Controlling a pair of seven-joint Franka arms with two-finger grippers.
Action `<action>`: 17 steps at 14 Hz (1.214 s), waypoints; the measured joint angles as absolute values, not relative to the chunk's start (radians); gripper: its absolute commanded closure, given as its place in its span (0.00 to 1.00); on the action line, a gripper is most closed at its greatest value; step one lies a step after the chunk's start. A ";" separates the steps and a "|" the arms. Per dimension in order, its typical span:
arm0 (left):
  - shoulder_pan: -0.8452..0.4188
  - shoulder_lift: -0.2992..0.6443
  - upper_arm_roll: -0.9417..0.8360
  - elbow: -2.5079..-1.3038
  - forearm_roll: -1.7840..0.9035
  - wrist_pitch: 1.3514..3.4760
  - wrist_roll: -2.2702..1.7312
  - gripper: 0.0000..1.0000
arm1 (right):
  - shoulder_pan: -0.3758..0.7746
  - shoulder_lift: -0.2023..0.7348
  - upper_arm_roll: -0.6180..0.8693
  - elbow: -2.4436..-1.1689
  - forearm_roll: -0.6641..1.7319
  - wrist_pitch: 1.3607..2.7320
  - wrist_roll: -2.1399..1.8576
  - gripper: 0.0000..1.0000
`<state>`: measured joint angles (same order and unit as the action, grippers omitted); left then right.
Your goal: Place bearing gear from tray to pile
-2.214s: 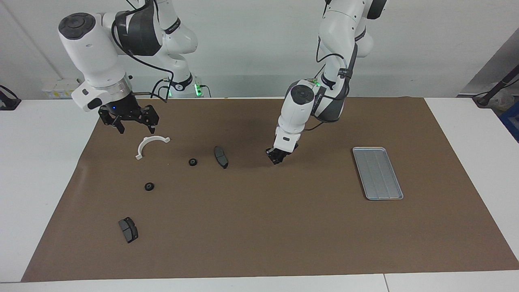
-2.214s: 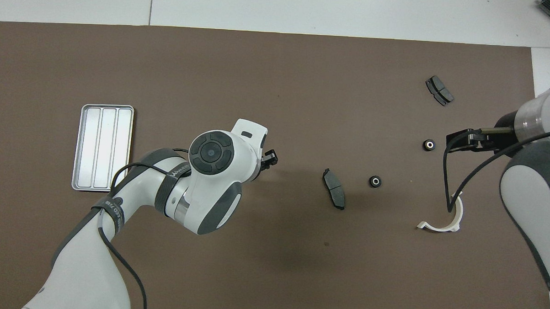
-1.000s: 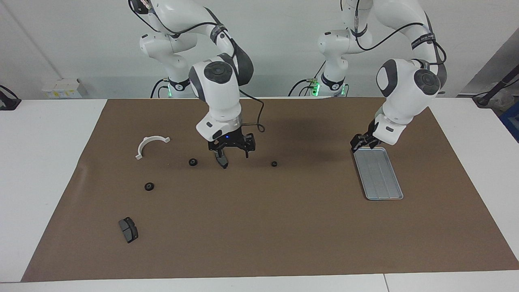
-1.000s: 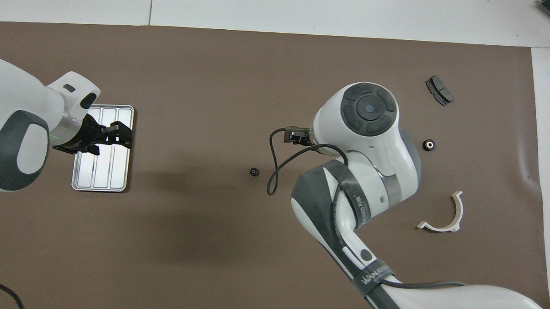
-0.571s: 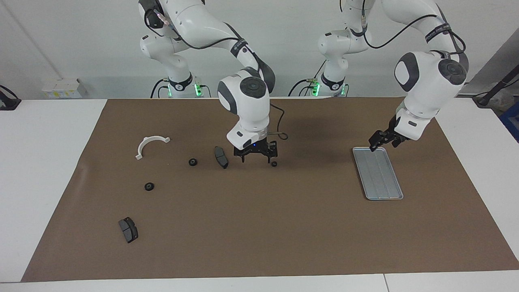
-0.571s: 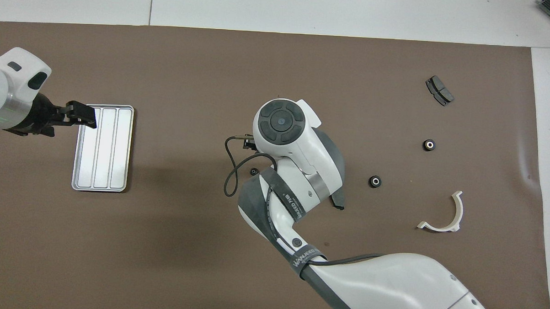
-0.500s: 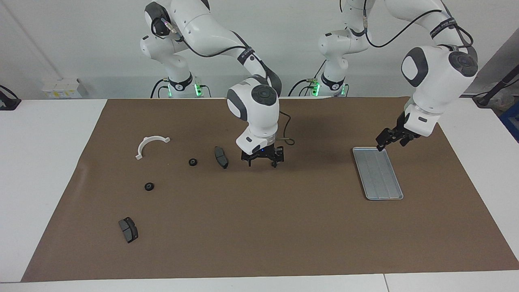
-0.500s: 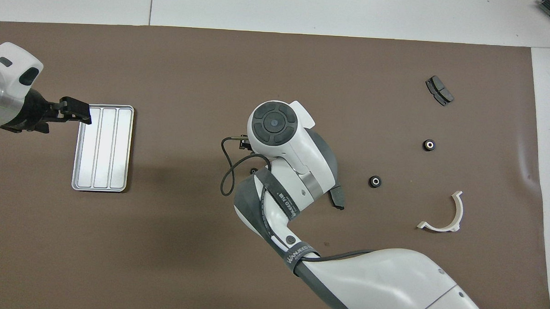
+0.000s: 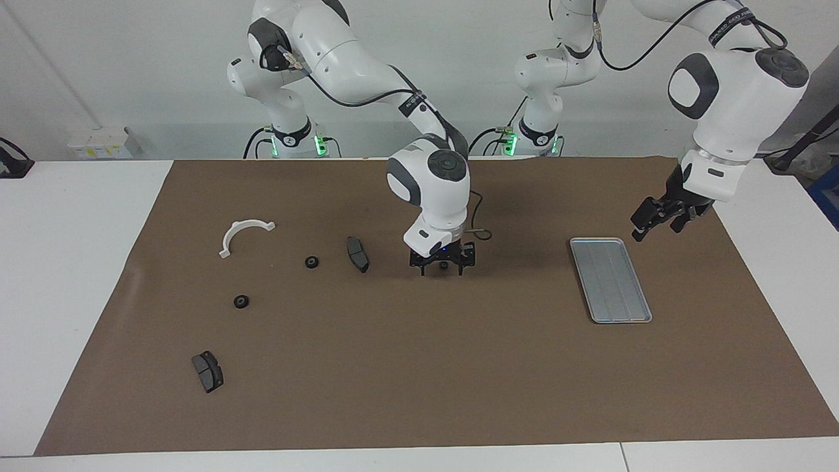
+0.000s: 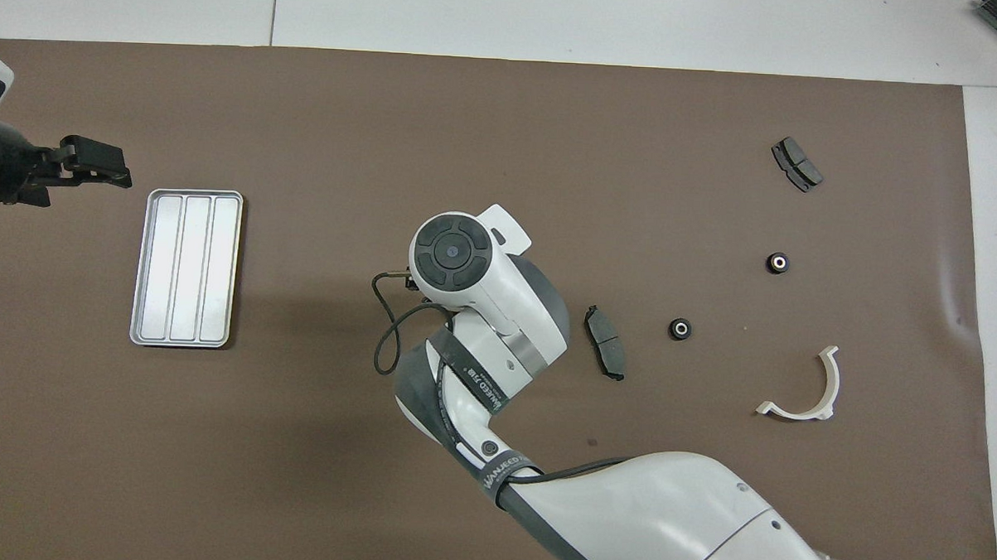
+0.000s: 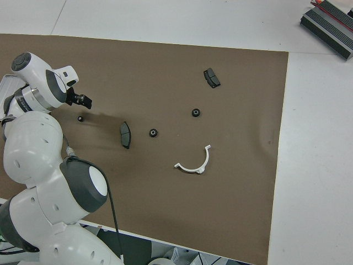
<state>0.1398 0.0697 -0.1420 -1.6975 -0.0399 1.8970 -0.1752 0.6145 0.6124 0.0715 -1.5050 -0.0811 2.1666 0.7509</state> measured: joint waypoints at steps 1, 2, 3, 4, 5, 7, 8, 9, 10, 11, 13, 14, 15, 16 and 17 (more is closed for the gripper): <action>0.140 0.063 -0.141 -1.697 -0.040 1.892 -0.176 0.00 | 0.618 0.612 0.071 -1.516 -0.081 2.172 0.751 0.26; 0.141 0.059 -0.140 -1.697 -0.040 1.888 -0.176 0.00 | 0.620 0.612 0.071 -1.526 -0.081 2.179 0.751 0.29; 0.142 0.055 -0.140 -1.697 -0.040 1.887 -0.176 0.00 | 0.623 0.612 0.071 -1.535 -0.081 2.182 0.751 0.31; 0.142 0.052 -0.141 -1.697 -0.040 1.886 -0.176 0.00 | 0.626 0.611 0.072 -1.544 -0.081 2.188 0.751 0.32; 0.141 0.051 -0.143 -1.697 -0.040 1.885 -0.176 0.00 | 0.631 0.610 0.072 -1.553 -0.081 2.199 0.752 0.35; 0.140 0.051 -0.145 -1.697 -0.040 1.883 -0.176 0.00 | 0.639 0.608 0.072 -1.567 -0.081 2.209 0.762 0.39; 0.140 0.051 -0.145 -1.697 -0.040 1.878 -0.176 0.00 | 0.641 0.605 0.072 -1.572 -0.081 2.210 0.766 0.42; 0.140 0.051 -0.145 -1.697 -0.040 1.866 -0.176 0.00 | 0.642 0.602 0.072 -1.575 -0.081 2.210 0.769 0.47; 0.140 0.051 -0.145 -1.697 -0.039 1.851 -0.176 0.00 | 0.642 0.600 0.071 -1.578 -0.081 2.210 0.770 0.54; 0.140 0.050 -0.145 -1.697 -0.034 1.840 -0.176 0.00 | 0.642 0.599 0.071 -1.580 -0.081 2.210 0.770 0.60; 0.140 0.048 -0.145 -1.697 -0.019 1.829 -0.176 0.00 | 0.642 0.599 0.071 -1.583 -0.081 2.210 0.770 0.67; 0.140 0.047 -0.145 -1.697 -0.018 1.827 -0.175 0.00 | 0.642 0.599 0.071 -1.584 -0.081 2.210 0.771 0.72; 0.140 0.046 -0.146 -1.697 -0.016 1.823 -0.172 0.00 | 0.642 0.599 0.071 -1.585 -0.081 2.210 0.771 0.78; 0.140 0.044 -0.146 -1.697 -0.014 1.815 -0.160 0.00 | 0.642 0.599 0.071 -1.585 -0.081 2.210 0.772 0.84; 0.139 0.042 -0.147 -1.697 -0.013 1.809 -0.138 0.00 | 0.642 0.598 0.071 -1.585 -0.081 2.210 0.772 0.89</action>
